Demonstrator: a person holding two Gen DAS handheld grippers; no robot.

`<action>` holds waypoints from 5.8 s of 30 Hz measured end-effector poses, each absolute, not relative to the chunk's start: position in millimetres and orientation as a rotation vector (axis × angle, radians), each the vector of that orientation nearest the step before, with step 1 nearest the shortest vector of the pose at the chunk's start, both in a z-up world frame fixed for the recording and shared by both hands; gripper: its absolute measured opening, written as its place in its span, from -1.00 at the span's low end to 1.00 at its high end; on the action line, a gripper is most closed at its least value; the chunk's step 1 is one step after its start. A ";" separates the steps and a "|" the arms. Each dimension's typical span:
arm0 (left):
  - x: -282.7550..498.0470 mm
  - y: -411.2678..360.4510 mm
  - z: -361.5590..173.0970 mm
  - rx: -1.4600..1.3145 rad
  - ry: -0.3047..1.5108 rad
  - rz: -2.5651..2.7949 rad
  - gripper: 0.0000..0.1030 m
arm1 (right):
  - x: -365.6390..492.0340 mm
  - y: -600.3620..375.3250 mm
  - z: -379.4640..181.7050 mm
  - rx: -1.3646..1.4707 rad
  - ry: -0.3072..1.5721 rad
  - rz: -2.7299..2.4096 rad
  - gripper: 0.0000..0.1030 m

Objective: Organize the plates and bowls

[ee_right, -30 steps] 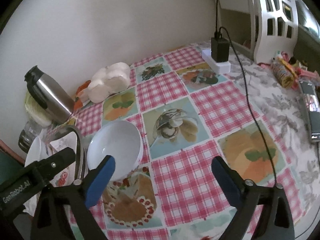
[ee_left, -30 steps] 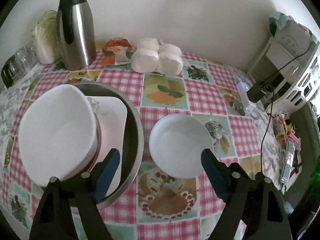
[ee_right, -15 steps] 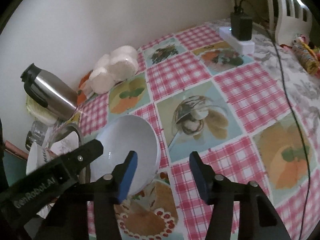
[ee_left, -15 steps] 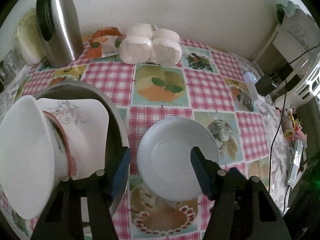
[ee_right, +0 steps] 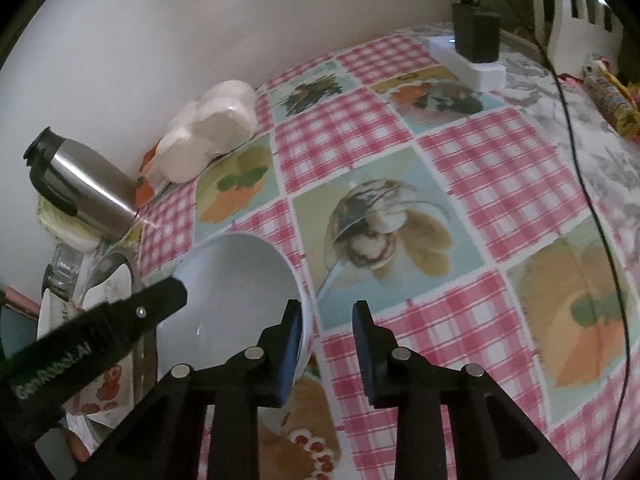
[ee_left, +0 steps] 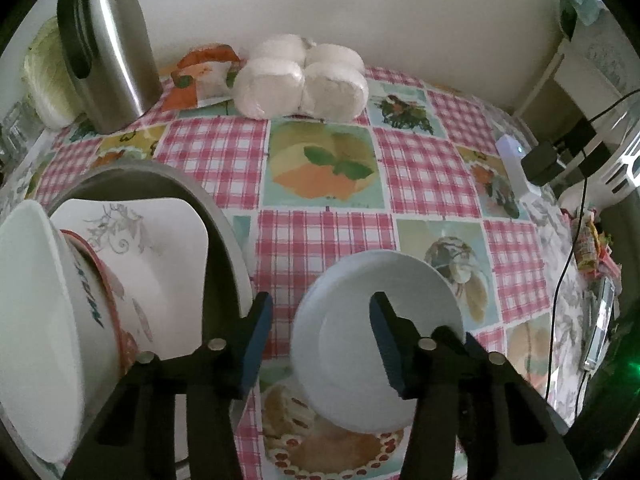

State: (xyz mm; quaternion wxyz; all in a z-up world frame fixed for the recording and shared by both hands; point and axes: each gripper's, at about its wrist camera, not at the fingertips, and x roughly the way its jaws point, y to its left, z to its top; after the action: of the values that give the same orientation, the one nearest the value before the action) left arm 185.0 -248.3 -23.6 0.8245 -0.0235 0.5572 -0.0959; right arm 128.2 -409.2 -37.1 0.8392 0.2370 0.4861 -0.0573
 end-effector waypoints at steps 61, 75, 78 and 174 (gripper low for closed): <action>140.6 -66.9 71.4 -0.355 1.018 -0.118 -0.76 | 115.9 -251.5 97.7 0.378 0.879 0.224 -0.45; 150.6 -29.9 48.1 -0.418 1.066 -0.088 -0.77 | 130.4 -219.3 68.9 0.305 0.930 0.200 -0.41; 150.8 -25.7 50.9 -0.440 1.051 -0.099 -0.77 | 127.8 -219.7 75.4 0.279 0.890 0.193 -0.41; 75.2 11.9 -17.2 -0.067 1.143 0.096 0.91 | 55.6 -227.1 27.1 -0.022 0.986 0.051 1.00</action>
State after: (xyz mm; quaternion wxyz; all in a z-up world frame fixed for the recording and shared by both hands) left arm 75.2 11.9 -17.2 0.8396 -0.0316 0.5404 0.0453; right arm 55.6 -227.1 27.1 0.8806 -0.0107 0.4731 0.0243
